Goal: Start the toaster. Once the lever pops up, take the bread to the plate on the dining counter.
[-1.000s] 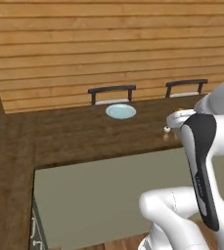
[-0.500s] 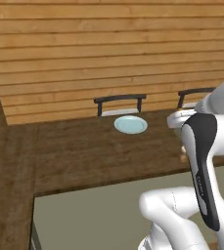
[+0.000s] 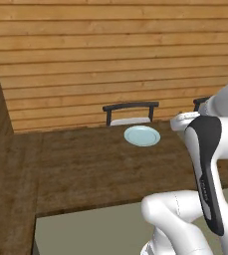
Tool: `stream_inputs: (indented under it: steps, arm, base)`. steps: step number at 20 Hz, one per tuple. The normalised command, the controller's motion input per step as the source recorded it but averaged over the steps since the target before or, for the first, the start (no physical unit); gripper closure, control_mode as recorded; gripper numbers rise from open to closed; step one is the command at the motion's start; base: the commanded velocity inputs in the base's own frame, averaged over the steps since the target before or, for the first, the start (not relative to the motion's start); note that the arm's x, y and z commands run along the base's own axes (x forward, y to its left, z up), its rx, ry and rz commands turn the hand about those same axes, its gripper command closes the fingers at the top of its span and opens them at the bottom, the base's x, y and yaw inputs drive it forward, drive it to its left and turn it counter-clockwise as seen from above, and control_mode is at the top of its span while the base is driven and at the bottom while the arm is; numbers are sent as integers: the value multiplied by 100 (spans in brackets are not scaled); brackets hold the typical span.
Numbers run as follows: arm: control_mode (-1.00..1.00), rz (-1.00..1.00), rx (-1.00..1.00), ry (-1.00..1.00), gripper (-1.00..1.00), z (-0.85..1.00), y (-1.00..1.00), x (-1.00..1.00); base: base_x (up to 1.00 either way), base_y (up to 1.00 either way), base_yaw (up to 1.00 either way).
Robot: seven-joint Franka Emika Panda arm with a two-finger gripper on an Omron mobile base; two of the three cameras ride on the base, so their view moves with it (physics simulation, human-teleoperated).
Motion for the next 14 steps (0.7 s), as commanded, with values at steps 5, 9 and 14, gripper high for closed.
stream_inputs:
  steps: [5,9,14]
  arm:
    - [100,0,0,0,100,0,0,0]
    - [-100,1,3,1,100,0,-15,47]
    - [-100,20,3,3,100,-15,-42,97]
  base:
    - [38,-12,1]
    - [12,-3,0]
    - [0,0,0]
